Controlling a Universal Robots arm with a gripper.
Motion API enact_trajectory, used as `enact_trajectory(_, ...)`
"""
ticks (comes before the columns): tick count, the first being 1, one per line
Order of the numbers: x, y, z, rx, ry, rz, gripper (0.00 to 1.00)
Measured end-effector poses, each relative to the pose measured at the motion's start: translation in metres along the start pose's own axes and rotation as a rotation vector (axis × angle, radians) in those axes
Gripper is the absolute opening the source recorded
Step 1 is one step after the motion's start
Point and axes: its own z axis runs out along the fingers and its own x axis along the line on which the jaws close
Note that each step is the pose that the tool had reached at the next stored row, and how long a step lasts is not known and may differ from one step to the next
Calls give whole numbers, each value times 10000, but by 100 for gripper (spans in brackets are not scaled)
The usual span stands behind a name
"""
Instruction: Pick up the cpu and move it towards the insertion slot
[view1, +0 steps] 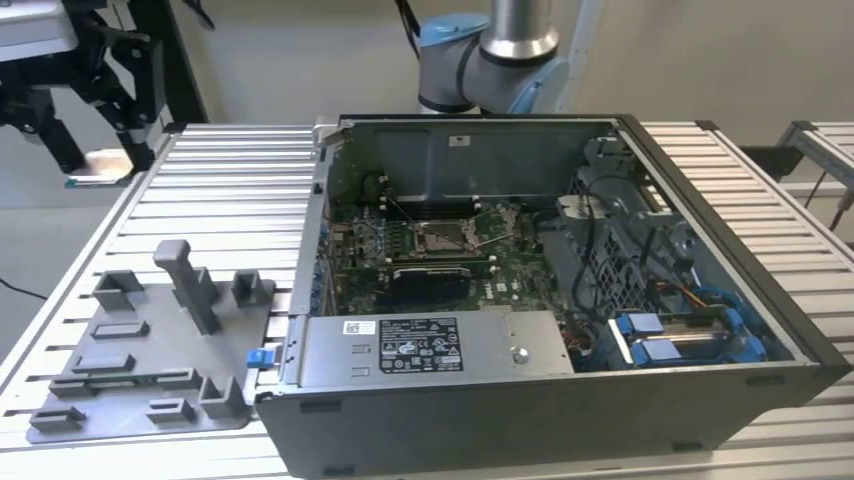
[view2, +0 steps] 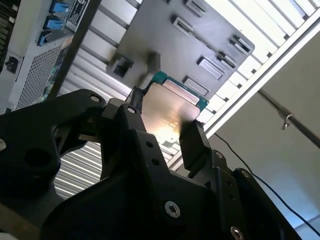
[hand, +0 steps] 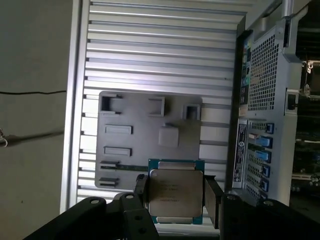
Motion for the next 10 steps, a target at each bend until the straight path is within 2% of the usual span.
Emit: enact_trajectory(10,-340,-19,-2,-1,3,-9,0)
